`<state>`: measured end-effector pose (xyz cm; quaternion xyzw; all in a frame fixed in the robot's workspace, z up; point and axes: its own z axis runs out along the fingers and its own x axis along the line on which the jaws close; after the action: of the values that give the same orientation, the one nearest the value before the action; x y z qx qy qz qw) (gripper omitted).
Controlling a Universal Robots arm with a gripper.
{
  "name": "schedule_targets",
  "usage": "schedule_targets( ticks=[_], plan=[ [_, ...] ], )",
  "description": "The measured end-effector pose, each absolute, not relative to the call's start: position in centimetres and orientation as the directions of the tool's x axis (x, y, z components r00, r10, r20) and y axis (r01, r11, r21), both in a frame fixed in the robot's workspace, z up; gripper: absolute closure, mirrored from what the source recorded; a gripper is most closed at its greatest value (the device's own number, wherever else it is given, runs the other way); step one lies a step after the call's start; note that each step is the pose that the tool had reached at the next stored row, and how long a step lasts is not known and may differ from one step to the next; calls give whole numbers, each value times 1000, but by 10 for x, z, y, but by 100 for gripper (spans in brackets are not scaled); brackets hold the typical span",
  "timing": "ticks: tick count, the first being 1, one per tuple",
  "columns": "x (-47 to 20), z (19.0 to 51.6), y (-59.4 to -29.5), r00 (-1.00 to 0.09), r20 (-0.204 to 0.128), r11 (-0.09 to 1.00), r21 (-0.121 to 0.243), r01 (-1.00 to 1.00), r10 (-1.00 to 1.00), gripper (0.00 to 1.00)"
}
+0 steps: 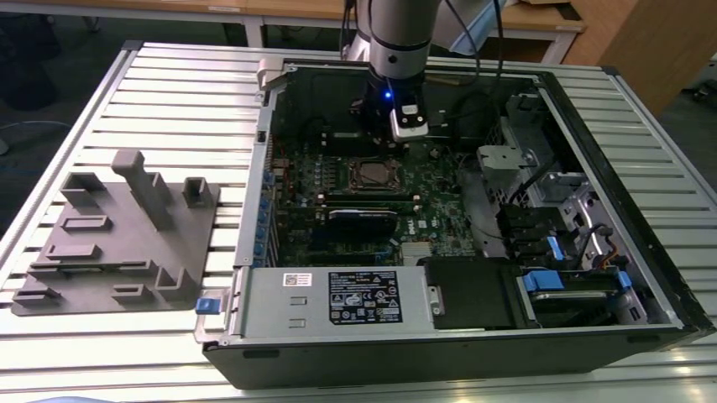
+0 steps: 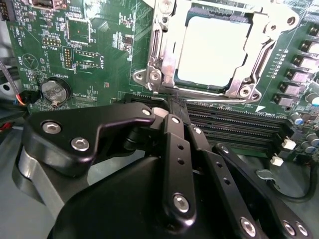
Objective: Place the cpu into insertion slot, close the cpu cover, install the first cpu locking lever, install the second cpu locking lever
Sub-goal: 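Install the first cpu locking lever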
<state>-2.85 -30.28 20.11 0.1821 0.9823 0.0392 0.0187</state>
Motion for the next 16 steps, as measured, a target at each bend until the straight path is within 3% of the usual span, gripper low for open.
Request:
schedule_targets(
  ticks=[8, 16],
  plan=[
    [-29, 199, -303, -933, -36, 933, 51, 356, 358, 89],
    [-29, 199, -302, -933, -36, 933, 51, 356, 358, 89]
  ],
)
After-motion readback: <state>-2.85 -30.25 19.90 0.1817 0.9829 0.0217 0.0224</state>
